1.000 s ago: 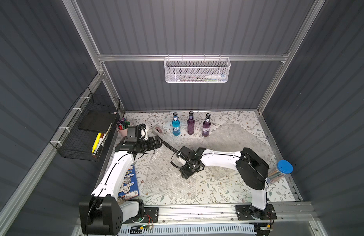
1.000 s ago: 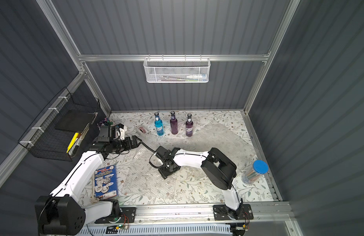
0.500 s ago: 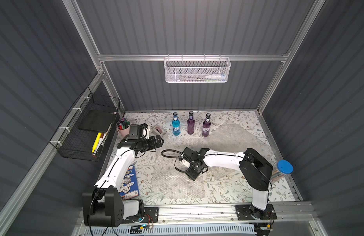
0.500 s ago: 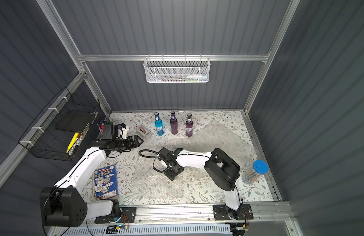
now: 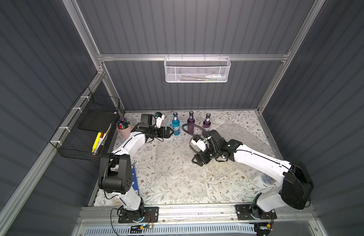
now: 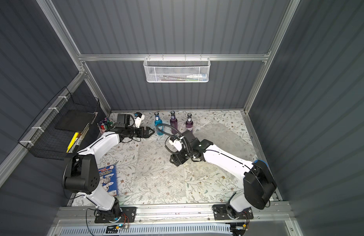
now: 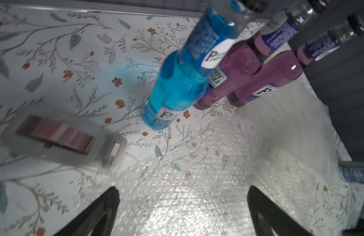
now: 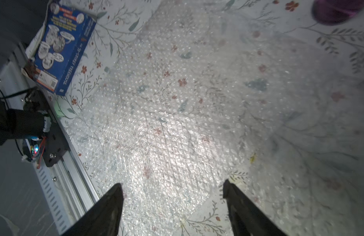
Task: Wrap wine bottles in bubble wrap
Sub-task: Adjust the bubble wrap at the center of the board, then pick up the wine bottle from the center of the board.
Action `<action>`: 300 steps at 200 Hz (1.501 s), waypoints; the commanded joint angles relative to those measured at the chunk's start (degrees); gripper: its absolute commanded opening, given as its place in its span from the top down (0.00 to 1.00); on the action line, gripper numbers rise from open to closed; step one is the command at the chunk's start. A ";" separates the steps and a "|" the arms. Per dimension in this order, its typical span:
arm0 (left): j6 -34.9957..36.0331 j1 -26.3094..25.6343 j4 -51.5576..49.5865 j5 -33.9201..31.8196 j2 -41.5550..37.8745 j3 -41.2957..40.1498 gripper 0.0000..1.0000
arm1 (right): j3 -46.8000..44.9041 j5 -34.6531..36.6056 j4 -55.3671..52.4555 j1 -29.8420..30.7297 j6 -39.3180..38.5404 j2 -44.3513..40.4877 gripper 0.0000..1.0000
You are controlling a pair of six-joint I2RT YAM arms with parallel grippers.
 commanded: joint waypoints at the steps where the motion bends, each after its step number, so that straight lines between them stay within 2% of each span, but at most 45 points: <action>1: 8.29 -0.55 7.37 2.57 2.28 1.69 0.00 | -3.73 -6.32 5.45 -4.24 0.68 -3.51 0.18; 17: 10.36 -0.55 8.87 0.69 5.02 3.55 0.01 | -5.93 -6.21 7.68 -7.00 0.47 -6.07 0.17; 24: 10.36 -0.55 10.34 2.04 5.87 3.45 0.01 | -6.41 -6.17 8.08 -8.31 0.44 -6.98 0.17; 48: 8.63 -0.55 22.67 2.81 7.18 1.45 0.01 | -7.61 -6.53 9.04 -11.70 0.42 -8.87 0.17; 91: 6.21 -0.65 33.56 5.40 9.71 2.01 0.03 | -9.18 -6.96 9.87 -13.84 1.06 -9.46 0.17; 215: 3.49 -0.63 38.99 8.73 18.27 6.73 0.24 | -8.40 -6.44 9.34 -15.70 0.12 -11.32 0.17; 231: 3.48 -0.63 39.36 9.21 18.57 9.24 0.27 | -8.42 -6.46 9.27 -15.82 0.13 -11.29 0.17; 256: 3.64 -0.63 39.50 9.74 19.10 9.83 0.39 | -8.45 -6.62 9.25 -15.96 0.11 -11.04 0.17; 300: 3.99 -0.63 38.33 11.72 19.75 10.92 0.54 | -8.05 -7.06 9.11 -16.17 -0.11 -10.87 0.17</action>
